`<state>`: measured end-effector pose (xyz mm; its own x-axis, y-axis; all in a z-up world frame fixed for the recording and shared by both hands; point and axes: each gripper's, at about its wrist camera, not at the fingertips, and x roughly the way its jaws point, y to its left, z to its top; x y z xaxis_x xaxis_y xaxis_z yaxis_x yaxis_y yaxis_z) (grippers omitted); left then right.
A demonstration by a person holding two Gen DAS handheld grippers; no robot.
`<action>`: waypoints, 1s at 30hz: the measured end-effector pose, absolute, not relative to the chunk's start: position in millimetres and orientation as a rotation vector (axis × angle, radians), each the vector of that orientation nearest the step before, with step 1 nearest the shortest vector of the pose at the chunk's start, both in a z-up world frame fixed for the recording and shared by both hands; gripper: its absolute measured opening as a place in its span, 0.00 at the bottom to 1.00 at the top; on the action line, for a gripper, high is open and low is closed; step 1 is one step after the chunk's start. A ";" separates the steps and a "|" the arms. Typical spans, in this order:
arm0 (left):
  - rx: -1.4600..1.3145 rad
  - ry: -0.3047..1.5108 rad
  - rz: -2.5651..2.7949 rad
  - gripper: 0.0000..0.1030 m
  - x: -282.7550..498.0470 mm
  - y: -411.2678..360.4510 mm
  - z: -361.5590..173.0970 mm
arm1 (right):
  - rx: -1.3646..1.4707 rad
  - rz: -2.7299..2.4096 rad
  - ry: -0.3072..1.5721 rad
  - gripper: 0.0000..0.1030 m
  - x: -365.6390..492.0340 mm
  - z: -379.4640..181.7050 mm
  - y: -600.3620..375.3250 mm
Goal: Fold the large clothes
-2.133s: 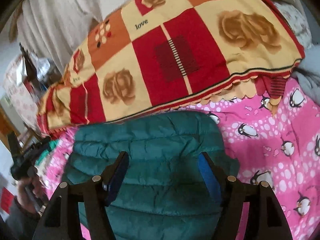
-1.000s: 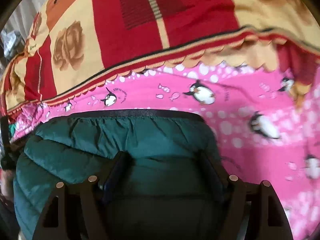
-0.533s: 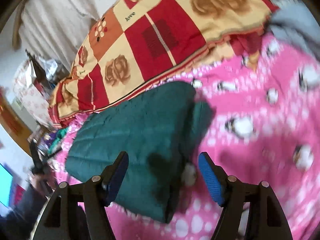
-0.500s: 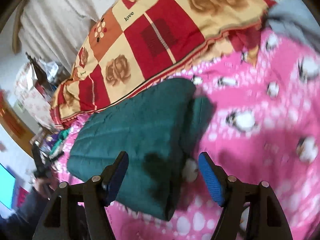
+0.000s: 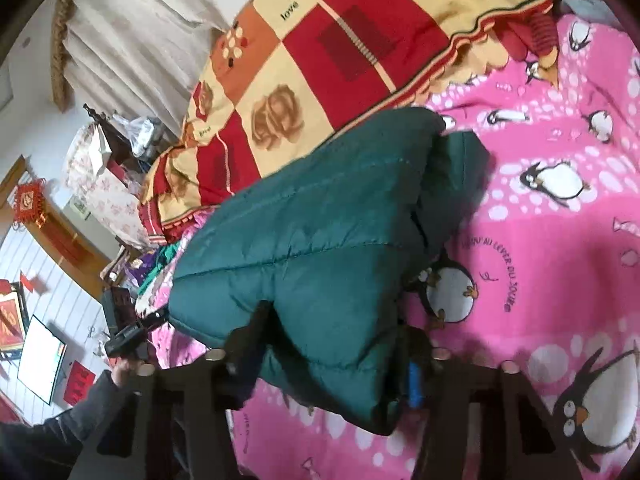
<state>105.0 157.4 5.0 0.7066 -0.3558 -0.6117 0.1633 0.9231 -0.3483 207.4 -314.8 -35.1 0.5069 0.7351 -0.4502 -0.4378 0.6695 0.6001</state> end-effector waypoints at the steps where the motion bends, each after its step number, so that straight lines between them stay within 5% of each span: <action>1: -0.264 0.740 -0.302 0.60 98.5 153.6 7.5 | 0.437 0.735 0.744 0.46 204.1 -32.4 -314.9; 7: -0.253 0.739 -0.245 0.65 85.6 155.8 2.4 | 0.411 0.732 0.783 0.48 191.5 -33.5 -321.0; 14: -0.292 0.747 -0.138 0.72 65.4 166.9 35.7 | 0.573 0.576 0.731 0.63 165.1 -13.4 -343.2; 16: -0.272 0.717 -0.118 0.72 42.4 167.3 57.6 | 0.525 0.514 0.714 0.64 146.1 -0.3 -345.5; 18: -0.229 0.698 -0.090 0.83 20.2 162.6 76.9 | 0.431 0.437 0.719 0.66 124.5 14.0 -338.3; 30: 0.085 0.554 0.074 0.83 -34.7 63.3 149.8 | 0.067 0.384 0.737 0.70 31.2 67.1 -259.9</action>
